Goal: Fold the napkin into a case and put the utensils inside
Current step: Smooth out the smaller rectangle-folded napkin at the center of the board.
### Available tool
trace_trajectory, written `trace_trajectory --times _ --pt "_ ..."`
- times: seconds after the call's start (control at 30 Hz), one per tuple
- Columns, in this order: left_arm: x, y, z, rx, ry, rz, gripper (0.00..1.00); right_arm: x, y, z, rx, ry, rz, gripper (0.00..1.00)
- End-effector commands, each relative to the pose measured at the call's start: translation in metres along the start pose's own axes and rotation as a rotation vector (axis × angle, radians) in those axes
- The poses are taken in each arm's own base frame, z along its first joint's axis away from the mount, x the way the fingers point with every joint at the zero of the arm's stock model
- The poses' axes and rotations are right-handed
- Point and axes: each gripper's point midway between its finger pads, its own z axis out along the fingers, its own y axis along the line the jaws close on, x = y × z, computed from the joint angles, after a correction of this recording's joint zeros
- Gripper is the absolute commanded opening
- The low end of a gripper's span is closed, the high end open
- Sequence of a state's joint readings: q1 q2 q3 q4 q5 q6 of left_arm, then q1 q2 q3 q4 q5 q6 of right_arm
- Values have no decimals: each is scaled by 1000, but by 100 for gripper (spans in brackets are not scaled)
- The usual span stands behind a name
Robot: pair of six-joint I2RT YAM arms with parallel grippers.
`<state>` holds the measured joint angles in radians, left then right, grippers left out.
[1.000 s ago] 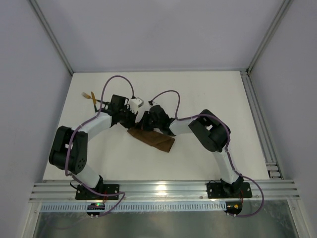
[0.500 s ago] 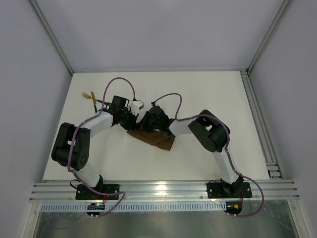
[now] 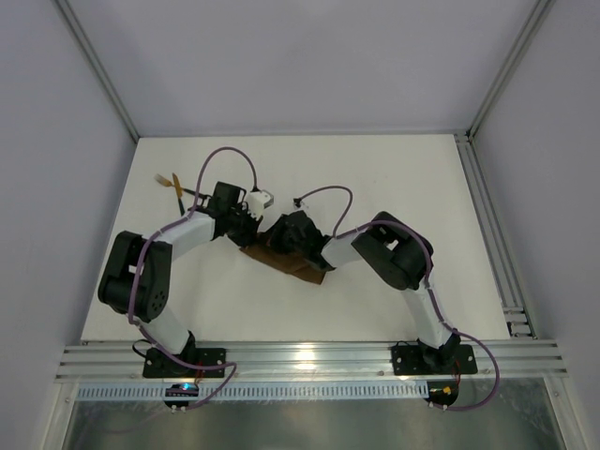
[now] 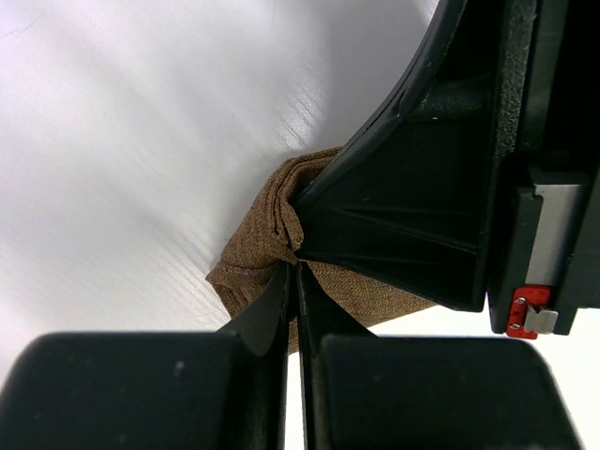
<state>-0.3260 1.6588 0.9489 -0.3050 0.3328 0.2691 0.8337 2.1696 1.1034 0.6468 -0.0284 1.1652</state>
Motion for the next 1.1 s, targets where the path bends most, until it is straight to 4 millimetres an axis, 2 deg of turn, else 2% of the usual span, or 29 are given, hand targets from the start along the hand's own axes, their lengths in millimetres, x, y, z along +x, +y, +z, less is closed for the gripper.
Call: trace_trajectory --times 0.0,0.07,0.1,0.13,0.17,0.2,0.27,0.37,0.5,0.53,0.57,0.63,0.67,0.77,0.93,1.07 --pt "24 -16 6 71 69 -17 0 -28 40 2 -119 -125 27 3" --pt "24 -25 3 117 64 -12 0 -27 26 5 -45 -121 24 3" --pt "21 -29 0 139 52 -7 0 -32 27 7 -28 -139 25 3" --pt "21 -30 -2 141 51 2 0 -27 11 8 46 -124 26 3" --pt "20 -31 -4 141 47 5 0 -27 6 9 78 -123 23 3" --pt "20 -33 -5 152 40 7 0 -30 4 8 104 -143 26 3" --pt "16 -33 -10 152 24 12 0 -27 -7 7 153 -136 22 3" --pt "13 -33 -12 154 16 4 0 -22 -11 8 163 -112 26 3" --pt "28 -9 -4 29 75 -6 0 -15 -2 4 109 -59 -31 3" --pt "35 -1 -1 -12 101 -3 0 -15 8 -1 88 -42 -55 3" --pt "38 2 1 -23 111 5 0 -13 6 -6 89 -33 -73 3" --pt "43 4 3 -32 124 9 0 -20 24 -17 25 -41 -93 5" --pt "44 4 4 -31 127 8 0 -20 19 -21 27 -39 -97 6" --pt "43 0 6 -11 117 -3 0 -19 21 -28 4 -15 -94 6" --pt "43 -3 8 11 121 -20 0 -14 31 -24 -51 16 -115 8" --pt "44 -5 7 19 121 -20 0 -14 42 -24 -89 14 -138 21"
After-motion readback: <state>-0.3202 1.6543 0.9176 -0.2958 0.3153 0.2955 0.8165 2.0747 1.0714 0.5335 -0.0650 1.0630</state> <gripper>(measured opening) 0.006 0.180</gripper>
